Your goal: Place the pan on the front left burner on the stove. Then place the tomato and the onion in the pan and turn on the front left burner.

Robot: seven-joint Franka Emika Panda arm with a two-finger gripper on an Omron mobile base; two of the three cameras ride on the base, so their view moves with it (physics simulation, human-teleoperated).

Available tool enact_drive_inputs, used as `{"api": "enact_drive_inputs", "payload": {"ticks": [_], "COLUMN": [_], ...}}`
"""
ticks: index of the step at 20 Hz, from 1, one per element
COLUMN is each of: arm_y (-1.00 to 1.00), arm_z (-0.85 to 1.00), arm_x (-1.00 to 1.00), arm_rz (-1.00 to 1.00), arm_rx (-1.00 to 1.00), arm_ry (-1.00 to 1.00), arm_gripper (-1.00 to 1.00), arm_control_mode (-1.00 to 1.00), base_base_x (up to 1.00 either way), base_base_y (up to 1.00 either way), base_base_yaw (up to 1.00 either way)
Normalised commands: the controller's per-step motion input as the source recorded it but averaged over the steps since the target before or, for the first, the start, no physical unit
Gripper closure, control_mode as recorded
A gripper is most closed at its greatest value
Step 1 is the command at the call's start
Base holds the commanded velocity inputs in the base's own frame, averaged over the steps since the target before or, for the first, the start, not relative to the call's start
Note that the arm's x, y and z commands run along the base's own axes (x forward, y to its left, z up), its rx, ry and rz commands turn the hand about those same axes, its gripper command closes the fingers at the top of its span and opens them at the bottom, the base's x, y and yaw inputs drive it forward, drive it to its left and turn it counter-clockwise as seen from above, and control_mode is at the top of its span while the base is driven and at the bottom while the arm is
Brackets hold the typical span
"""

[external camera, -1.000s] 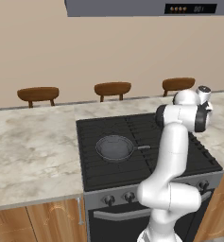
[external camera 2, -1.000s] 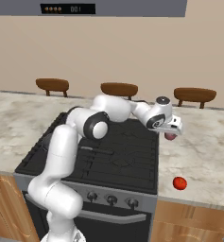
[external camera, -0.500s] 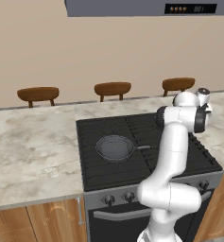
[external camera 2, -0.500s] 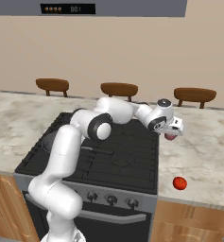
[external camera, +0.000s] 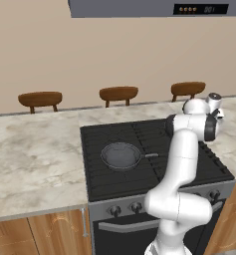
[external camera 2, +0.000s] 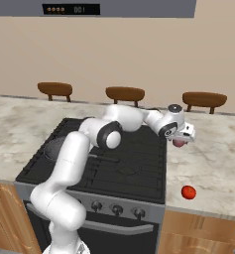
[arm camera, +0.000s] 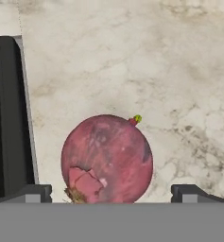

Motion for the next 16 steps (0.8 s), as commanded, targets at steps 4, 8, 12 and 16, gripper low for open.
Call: {"api": "enact_drive_inputs", "payload": {"ticks": [4, 8, 12, 16], "arm_y": [-0.04, -0.02, -0.01, 0.00], "arm_z": [-0.13, -0.18, -0.21, -0.13], "arm_x": [0.14, 0.04, 0.02, 0.01], "arm_rz": [0.00, 0.00, 0.00, 0.00], "arm_rx": [0.03, 0.09, 0.08, 0.04], "arm_ry": [0.00, 0.00, 0.00, 0.00], "arm_gripper": [-1.00, -1.00, 1.00, 1.00], "arm_control_mode": [-1.00, -1.00, -1.00, -1.00], "base_base_x": [0.00, 0.00, 0.00, 0.00], "base_base_y": [0.00, 0.00, 0.00, 0.00], "base_base_yaw": [0.00, 0.00, 0.00, 0.00]}}
